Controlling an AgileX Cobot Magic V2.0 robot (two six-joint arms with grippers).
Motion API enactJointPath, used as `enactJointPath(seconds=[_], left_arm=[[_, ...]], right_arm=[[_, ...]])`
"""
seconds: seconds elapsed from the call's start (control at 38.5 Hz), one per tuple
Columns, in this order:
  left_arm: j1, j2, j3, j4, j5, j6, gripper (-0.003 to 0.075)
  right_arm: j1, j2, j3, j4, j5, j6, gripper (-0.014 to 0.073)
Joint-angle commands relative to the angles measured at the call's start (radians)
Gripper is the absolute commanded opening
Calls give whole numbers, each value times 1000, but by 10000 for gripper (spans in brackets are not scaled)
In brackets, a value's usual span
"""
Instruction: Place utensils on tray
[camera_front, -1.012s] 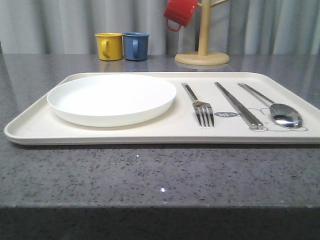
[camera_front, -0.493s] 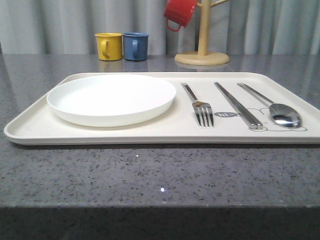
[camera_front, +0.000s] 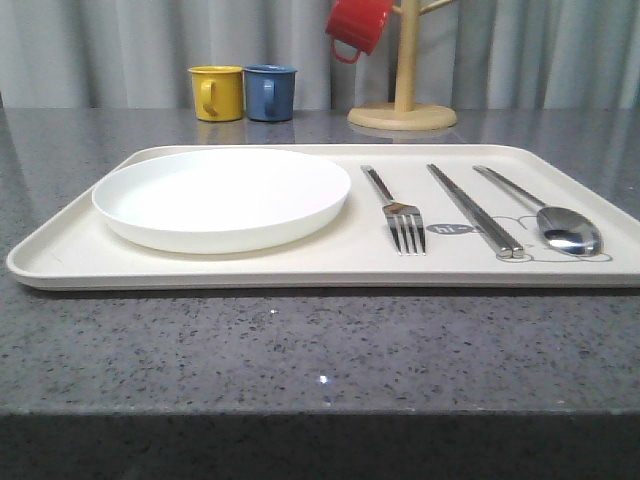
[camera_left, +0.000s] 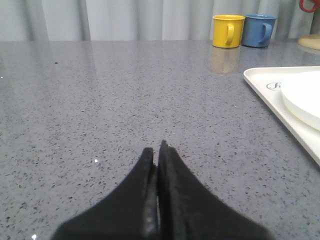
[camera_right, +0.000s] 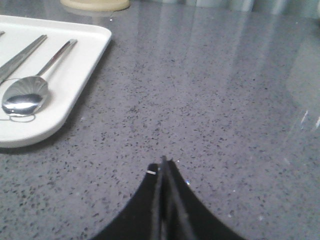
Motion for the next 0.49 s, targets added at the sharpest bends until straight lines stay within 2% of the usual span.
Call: enactJointPath(seconds=[0.0,0.47], left_arm=[[1,-23,3,-2,-89,-9,-18],[1,-23,3,-2,-89,-9,-18]], right_arm=[[-14,-17,-1,7,-96,-13,-120],[-14,-17,-1,7,-88,-13,-120]])
